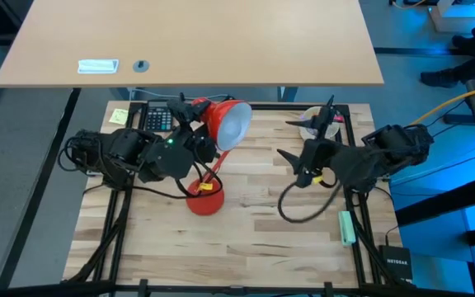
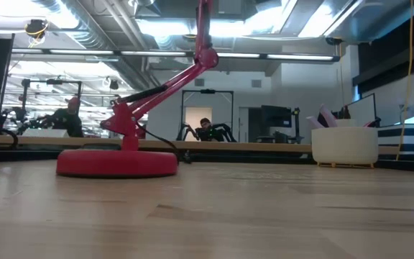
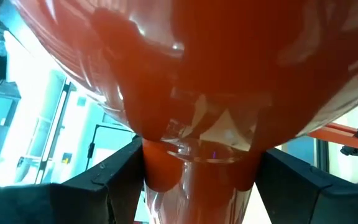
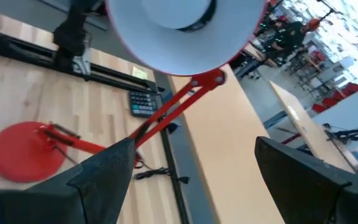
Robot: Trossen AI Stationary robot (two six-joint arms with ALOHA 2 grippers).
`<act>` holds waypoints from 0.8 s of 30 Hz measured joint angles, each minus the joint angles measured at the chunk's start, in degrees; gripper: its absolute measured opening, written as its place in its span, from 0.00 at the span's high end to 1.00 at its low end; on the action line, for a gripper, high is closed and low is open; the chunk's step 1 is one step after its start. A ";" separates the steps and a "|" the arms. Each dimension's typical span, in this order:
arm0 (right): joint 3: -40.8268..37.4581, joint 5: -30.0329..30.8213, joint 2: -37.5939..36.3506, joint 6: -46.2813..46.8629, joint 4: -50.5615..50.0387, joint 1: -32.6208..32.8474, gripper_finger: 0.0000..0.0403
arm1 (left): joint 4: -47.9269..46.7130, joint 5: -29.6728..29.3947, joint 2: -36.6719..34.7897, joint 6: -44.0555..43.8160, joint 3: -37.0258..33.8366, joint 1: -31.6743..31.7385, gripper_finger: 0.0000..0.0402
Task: Screw lightbulb
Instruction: Insert the light bulb into the lamp
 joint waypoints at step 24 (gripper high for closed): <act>0.00 -3.52 10.79 -70.07 35.38 -4.81 0.17 | -0.05 0.50 0.02 -1.07 0.00 0.20 0.38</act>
